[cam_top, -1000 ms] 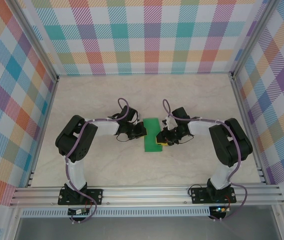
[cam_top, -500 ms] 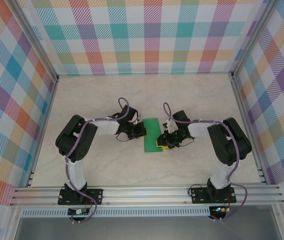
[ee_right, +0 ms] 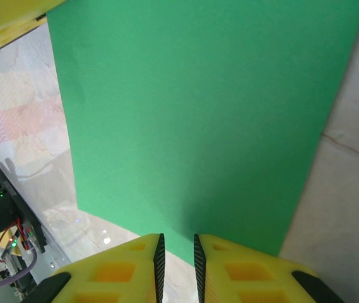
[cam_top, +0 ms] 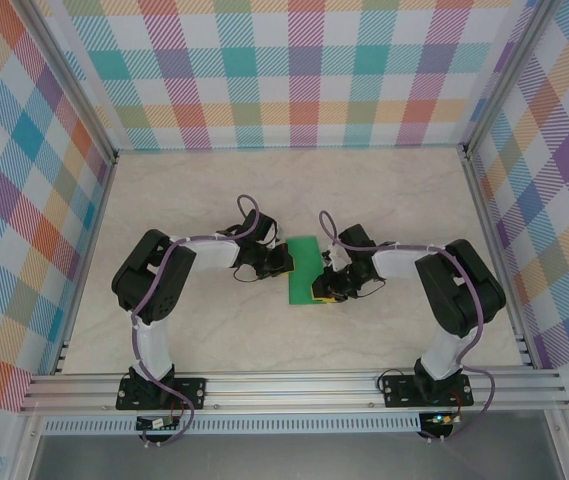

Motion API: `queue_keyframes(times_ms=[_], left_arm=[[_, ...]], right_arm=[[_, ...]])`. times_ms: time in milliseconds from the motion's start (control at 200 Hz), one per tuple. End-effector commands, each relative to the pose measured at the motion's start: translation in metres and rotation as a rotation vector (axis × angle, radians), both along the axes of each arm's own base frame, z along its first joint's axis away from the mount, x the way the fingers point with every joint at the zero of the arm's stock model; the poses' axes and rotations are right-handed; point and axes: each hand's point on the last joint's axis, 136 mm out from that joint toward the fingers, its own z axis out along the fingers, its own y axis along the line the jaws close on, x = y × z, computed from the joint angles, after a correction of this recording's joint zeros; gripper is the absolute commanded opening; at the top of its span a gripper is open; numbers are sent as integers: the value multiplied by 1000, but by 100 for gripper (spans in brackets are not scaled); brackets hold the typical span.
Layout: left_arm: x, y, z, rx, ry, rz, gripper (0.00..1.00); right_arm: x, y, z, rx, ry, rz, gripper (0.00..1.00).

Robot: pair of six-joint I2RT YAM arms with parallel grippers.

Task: Fold a paper plane with a square sheet of paper (pick it up from the middle)
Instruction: Fold the square sheet of paper in half at the center of the table.

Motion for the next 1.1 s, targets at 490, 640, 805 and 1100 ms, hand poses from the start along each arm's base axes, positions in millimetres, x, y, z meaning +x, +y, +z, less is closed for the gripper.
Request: queue_keyframes(times_ms=[490, 640, 805, 1100], left_arm=[[-19, 17, -31, 108, 89, -9, 3], [-19, 17, -33, 110, 92, -9, 3], [-23, 18, -37, 117, 109, -10, 3], [-25, 19, -38, 121, 115, -16, 3]], right_arm=[[-20, -12, -13, -44, 31, 2, 22], [-26, -18, -16, -65, 35, 0, 22], [-18, -9, 4, -13, -7, 2, 23], [-28, -17, -23, -66, 51, 7, 23]])
